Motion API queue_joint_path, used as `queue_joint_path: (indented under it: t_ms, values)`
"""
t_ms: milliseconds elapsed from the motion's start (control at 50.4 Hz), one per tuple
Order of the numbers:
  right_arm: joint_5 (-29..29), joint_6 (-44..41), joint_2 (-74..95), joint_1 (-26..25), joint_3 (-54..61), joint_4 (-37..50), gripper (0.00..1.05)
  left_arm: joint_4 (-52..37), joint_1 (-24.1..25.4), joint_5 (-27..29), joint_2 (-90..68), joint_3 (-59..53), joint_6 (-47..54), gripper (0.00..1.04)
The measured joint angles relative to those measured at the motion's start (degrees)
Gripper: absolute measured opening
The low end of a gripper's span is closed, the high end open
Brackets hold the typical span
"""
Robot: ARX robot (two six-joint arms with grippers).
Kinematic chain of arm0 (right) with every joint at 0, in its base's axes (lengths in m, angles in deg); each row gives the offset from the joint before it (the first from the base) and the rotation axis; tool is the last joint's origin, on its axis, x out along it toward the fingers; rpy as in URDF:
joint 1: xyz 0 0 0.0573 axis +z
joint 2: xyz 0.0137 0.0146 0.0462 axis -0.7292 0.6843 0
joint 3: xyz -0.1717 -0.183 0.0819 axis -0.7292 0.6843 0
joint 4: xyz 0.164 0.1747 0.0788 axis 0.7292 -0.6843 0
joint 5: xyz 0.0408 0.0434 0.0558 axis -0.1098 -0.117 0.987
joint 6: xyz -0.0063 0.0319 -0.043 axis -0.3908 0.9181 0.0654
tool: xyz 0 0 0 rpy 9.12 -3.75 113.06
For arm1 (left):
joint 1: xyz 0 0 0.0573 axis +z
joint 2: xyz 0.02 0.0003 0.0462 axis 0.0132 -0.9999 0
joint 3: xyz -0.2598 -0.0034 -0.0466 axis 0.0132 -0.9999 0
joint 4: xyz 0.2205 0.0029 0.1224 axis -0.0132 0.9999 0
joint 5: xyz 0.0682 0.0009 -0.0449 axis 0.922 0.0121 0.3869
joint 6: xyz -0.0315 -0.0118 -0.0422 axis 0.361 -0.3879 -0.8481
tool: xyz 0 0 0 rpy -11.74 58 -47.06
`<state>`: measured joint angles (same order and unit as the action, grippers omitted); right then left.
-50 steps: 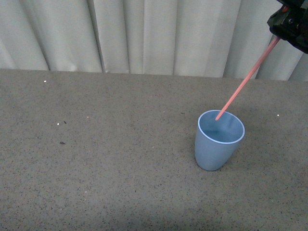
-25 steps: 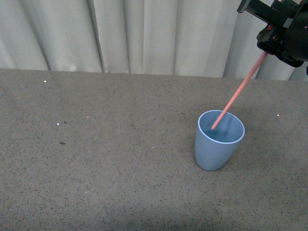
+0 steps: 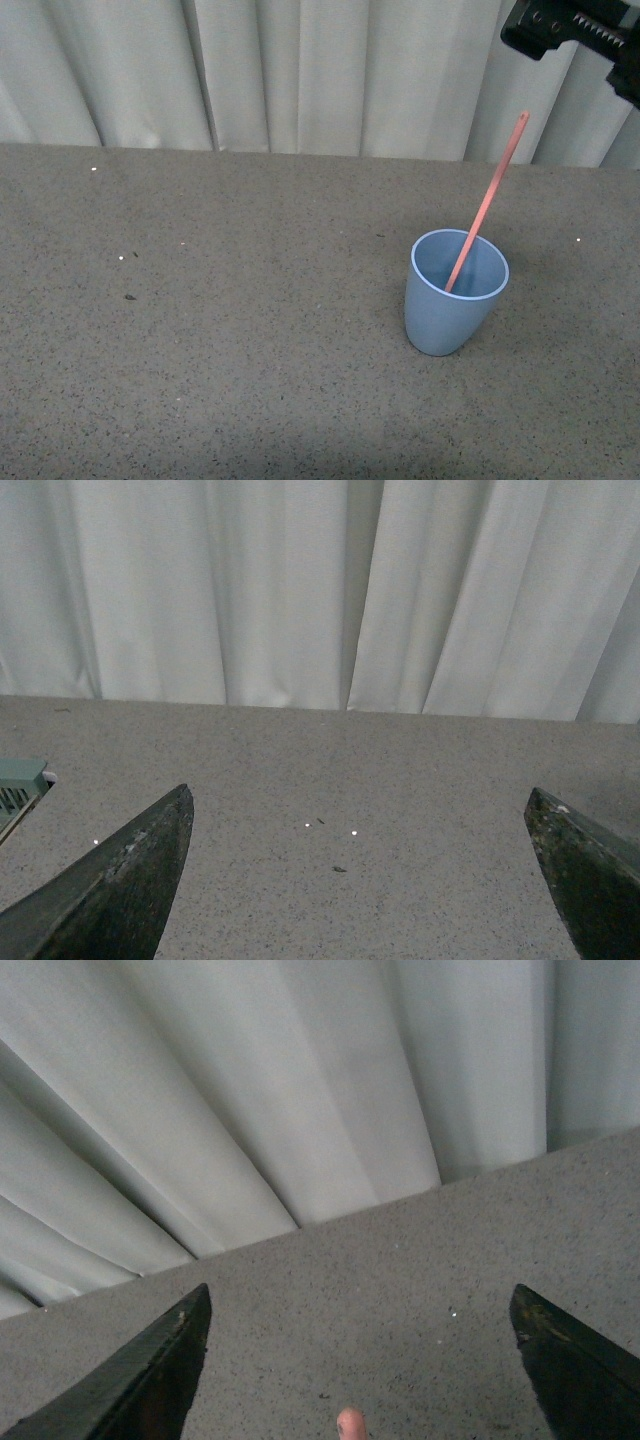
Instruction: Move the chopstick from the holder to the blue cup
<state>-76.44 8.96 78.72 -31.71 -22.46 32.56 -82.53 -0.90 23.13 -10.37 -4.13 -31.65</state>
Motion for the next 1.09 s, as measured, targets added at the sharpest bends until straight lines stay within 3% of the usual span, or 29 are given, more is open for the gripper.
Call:
queue_joint_path:
  t_ms: [40,119,258,496,535,694,813,1091]
  values:
    - [-0.3,-0.7,-2.2,-0.3,1.5,0.1,0.97,0.0,0.0,0.0,0.0,0.0,0.0,0.98]
    - [-1.0,-2.9,-5.2,-1.2,5.0,3.3,0.92,0.0,0.0,0.0,0.0,0.0,0.0,0.98]
    - [1.7,-17.2,-13.0,-5.2,17.0,17.2,0.71,0.0,0.0,0.0,0.0,0.0,0.0,0.98]
    - [9.7,-25.0,-36.6,-14.0,37.9,14.5,0.35,0.0,0.0,0.0,0.0,0.0,0.0,0.98]
    - [9.7,-25.2,-40.5,-14.6,40.3,11.9,0.3,0.0,0.0,0.0,0.0,0.0,0.0,0.98]
    - [10.5,-26.0,-70.3,-15.0,44.7,-15.5,0.01,0.0,0.0,0.0,0.0,0.0,0.0,0.98]
    - [10.6,-26.3,-92.3,-15.0,44.7,-35.1,0.01,0.0,0.0,0.1,0.0,0.0,0.0,0.98]
    - [10.6,-26.3,-96.5,-15.0,44.7,-37.2,0.01,0.0,0.0,0.0,0.0,0.0,0.0,0.98]
